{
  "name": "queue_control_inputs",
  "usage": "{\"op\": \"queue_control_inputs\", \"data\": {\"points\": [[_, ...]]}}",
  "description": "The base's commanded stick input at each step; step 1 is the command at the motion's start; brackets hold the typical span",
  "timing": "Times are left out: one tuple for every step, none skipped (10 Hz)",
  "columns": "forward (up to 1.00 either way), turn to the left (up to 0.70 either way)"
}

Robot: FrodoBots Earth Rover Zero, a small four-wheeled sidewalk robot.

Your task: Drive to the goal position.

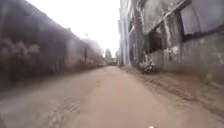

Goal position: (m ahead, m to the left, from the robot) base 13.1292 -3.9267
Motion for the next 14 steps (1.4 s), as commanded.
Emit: {"op": "queue_control_inputs", "data": {"points": [[1.0,0.0],[1.0,0.0],[1.0,0.0],[1.0,0.0],[1.0,0.0],[1.0,0.0],[1.0,-0.09],[1.0,-0.25],[1.0,-0.07],[1.0,0.0],[1.0,0.0],[1.0,0.0],[1.0,0.0],[1.0,0.0]]}}
